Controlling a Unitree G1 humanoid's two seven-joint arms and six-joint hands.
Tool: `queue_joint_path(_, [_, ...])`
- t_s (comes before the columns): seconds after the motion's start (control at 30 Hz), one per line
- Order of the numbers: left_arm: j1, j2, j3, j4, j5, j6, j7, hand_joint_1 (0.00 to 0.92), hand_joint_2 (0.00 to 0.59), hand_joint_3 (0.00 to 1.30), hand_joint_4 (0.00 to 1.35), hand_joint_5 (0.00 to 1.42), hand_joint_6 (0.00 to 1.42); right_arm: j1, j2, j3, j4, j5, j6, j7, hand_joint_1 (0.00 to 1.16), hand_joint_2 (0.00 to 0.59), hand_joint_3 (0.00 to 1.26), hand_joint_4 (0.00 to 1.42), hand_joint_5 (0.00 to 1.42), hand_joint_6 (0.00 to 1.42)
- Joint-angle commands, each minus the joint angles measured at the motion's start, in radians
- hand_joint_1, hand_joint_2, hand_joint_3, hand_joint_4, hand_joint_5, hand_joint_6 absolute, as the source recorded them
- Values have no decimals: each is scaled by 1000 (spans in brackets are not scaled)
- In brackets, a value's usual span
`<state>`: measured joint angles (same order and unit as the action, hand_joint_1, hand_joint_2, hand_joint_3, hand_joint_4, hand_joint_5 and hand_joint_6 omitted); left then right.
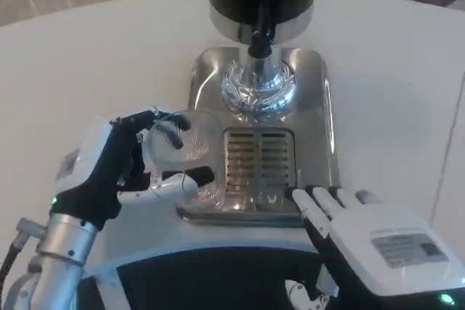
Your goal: Grasp the cup under the faucet to collect the drink, then remove the cup.
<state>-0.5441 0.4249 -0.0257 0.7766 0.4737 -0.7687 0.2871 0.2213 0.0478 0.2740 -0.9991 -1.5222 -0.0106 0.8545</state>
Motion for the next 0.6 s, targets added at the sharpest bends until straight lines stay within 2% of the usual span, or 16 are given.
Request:
queue_joint_path(0.03, [-62,-3,-32,67,23,-22,64,699,0,923,1085,1321,1424,17,11,-1,-14,-1,-12,10,191,563,0,0,0,0])
queue_joint_path(0.6, [-213,-54,-129,206,24,-60,108,699,0,923,1085,1321,1424,-3,27,-15,-6,0,1,42,190,561,0,0,0,0])
